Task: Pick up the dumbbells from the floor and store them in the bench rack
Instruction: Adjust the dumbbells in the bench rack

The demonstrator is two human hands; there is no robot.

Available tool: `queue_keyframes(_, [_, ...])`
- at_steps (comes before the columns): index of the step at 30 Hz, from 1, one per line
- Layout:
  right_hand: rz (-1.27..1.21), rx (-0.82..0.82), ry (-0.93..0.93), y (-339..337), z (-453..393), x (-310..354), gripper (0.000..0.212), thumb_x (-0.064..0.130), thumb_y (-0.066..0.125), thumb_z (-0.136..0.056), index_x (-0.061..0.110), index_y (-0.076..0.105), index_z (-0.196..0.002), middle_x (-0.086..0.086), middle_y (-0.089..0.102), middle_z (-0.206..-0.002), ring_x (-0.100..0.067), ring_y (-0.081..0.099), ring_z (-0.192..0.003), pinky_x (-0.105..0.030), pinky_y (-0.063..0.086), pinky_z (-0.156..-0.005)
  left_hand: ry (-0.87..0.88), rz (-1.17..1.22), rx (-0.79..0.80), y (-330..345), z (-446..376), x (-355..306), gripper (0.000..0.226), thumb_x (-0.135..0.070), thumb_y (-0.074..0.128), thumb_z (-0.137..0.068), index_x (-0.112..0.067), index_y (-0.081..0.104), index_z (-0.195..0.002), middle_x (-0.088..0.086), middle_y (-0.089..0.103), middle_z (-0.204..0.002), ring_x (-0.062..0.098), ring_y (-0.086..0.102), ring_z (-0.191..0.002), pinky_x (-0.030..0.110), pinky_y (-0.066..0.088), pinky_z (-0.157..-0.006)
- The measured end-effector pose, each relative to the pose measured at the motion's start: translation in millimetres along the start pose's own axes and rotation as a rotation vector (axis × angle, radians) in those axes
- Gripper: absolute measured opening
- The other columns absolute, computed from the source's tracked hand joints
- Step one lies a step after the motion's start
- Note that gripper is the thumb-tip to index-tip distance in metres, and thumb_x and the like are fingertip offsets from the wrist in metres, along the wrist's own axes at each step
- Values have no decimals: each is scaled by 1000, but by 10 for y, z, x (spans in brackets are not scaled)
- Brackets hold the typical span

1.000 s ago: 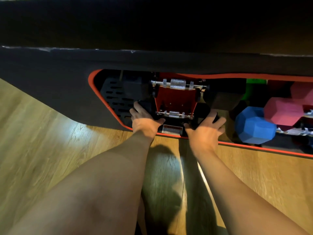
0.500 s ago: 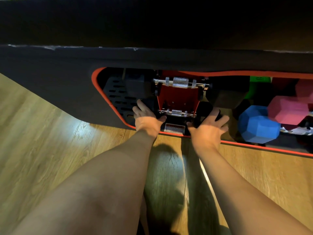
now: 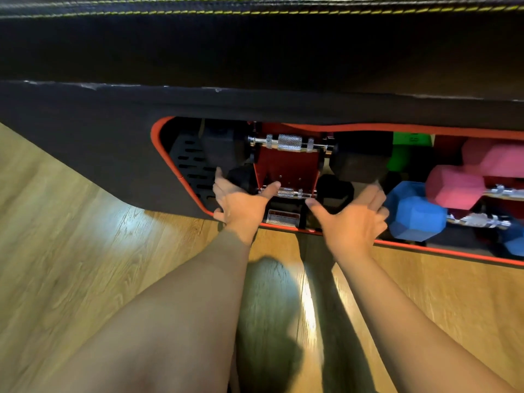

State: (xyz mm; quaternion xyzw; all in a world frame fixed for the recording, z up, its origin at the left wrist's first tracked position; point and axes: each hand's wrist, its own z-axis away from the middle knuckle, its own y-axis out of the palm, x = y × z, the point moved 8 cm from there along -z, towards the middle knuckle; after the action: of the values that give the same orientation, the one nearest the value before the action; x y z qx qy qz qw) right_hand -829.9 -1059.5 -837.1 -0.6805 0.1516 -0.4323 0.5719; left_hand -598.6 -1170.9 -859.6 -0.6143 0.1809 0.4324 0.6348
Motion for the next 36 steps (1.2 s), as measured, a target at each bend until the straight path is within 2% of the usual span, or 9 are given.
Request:
queue_keyframes(5, [-384, -110, -17, -390, -2, 165, 121, 83, 66, -59, -1, 33, -140, -21, 41, -137, -36, 36, -125, -46, 35, -104, 119, 310, -186, -310, 234, -199, 123, -52, 89, -57, -20, 16, -151, -1, 29, -155, 12, 33, -139, 46, 20, -119])
queue_keyframes(7, [-425, -147, -40, -536, -9, 303, 124, 79, 69, -60, 1, 24, -145, -21, 36, -144, -35, 33, -132, -42, 35, -108, 192, 388, -198, -429, 252, -325, 123, -48, 90, -58, -24, 15, -152, -4, 27, -155, 3, 30, -132, 28, 23, -117])
queue_keyframes(10, [-331, -192, -81, -643, -19, 490, 118, 75, 68, -64, 10, 17, -147, -23, 31, -147, -38, 35, -131, -44, 44, -101, 301, 413, -183, -538, 231, -544, 121, -42, 91, -61, -25, 14, -154, -5, 25, -156, -1, 25, -128, -1, 17, -97])
queue_keyframes(15, [-181, -152, -60, -599, -61, 556, 97, 73, 61, -70, 6, 40, -137, -30, 32, -144, -43, 35, -128, -46, 47, -98, 349, 368, -214, -577, 183, -729, 114, -27, 87, -69, -17, 13, -155, -8, 25, -146, 4, 26, -135, 6, 17, -101])
queue_keyframes(21, [-78, -149, -33, -560, -88, 538, 98, 84, 38, -65, 8, 49, -126, -27, 47, -133, -43, 47, -118, -49, 52, -87, 364, 348, -228, -564, 139, -741, 109, -24, 85, -71, -15, 15, -154, -12, 23, -136, 5, 27, -132, 17, 21, -105])
queue_keyframes(29, [-54, -205, -77, -632, -43, 578, 93, 73, 57, -74, 9, 34, -137, -28, 38, -138, -42, 43, -119, -49, 49, -84, 384, 349, -204, -550, 63, -692, 108, -23, 87, -69, -8, 18, -151, -3, 27, -139, 3, 31, -124, -11, 19, -89])
queue_keyframes(32, [-10, -77, -29, -573, -61, 573, 102, 85, 35, -66, 6, 44, -129, -27, 46, -130, -41, 45, -116, -47, 52, -80, 377, 359, -156, -605, 40, -751, 104, -24, 89, -65, -8, 25, -146, 5, 36, -140, 6, 41, -126, 4, 32, -104])
queue_keyframes(34, [34, 27, -15, -572, -79, 550, 106, 87, 42, -66, 4, 40, -132, -26, 44, -133, -41, 46, -117, -46, 52, -81, 358, 304, -106, -637, 15, -787, 99, -22, 91, -60, -5, 33, -138, 6, 44, -135, 12, 50, -123, 20, 42, -107])
queue_keyframes(36, [73, 179, -13, -721, -1, 598, 116, 91, 39, -62, 1, 40, -135, -27, 47, -135, -44, 47, -119, -48, 52, -84, 206, 170, 22, -661, 38, -767, 110, -27, 91, -61, -4, 24, -145, 10, 38, -142, 20, 45, -131, 29, 37, -112])
